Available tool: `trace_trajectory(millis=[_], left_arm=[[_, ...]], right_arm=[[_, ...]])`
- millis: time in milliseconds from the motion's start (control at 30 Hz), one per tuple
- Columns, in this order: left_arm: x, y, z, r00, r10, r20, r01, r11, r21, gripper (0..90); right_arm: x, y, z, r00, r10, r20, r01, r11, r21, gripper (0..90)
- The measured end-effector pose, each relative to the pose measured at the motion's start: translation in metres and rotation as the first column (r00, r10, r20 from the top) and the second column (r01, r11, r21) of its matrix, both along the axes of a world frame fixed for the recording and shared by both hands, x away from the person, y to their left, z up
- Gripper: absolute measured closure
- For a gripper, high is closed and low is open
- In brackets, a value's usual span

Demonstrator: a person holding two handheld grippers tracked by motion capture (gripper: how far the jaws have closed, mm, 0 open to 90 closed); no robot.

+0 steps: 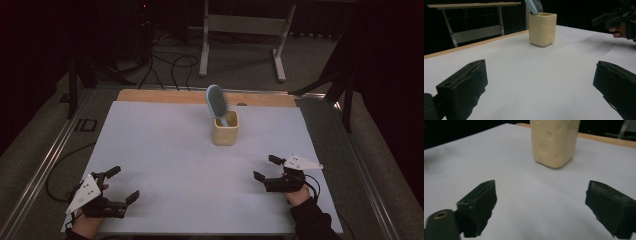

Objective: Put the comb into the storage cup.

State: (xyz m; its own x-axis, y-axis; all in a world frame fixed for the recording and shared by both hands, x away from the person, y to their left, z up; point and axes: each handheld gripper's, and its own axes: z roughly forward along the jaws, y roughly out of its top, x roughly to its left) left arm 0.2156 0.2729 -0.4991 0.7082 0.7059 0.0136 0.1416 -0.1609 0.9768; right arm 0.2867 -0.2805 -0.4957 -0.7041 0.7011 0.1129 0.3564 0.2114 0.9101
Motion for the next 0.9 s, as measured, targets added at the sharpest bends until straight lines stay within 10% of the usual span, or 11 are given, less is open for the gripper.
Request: trace_trajectory(millis=[900], left_arm=[[0.001, -0.001, -0.001, 1.0000, -0.002, -0.003, 0.002, 1.0000, -0.001, 0.0]], right_arm=[[-0.026, -0.021, -0.016, 0.9981, -0.060, -0.015, 0.058, 0.9921, -0.111, 9.4]])
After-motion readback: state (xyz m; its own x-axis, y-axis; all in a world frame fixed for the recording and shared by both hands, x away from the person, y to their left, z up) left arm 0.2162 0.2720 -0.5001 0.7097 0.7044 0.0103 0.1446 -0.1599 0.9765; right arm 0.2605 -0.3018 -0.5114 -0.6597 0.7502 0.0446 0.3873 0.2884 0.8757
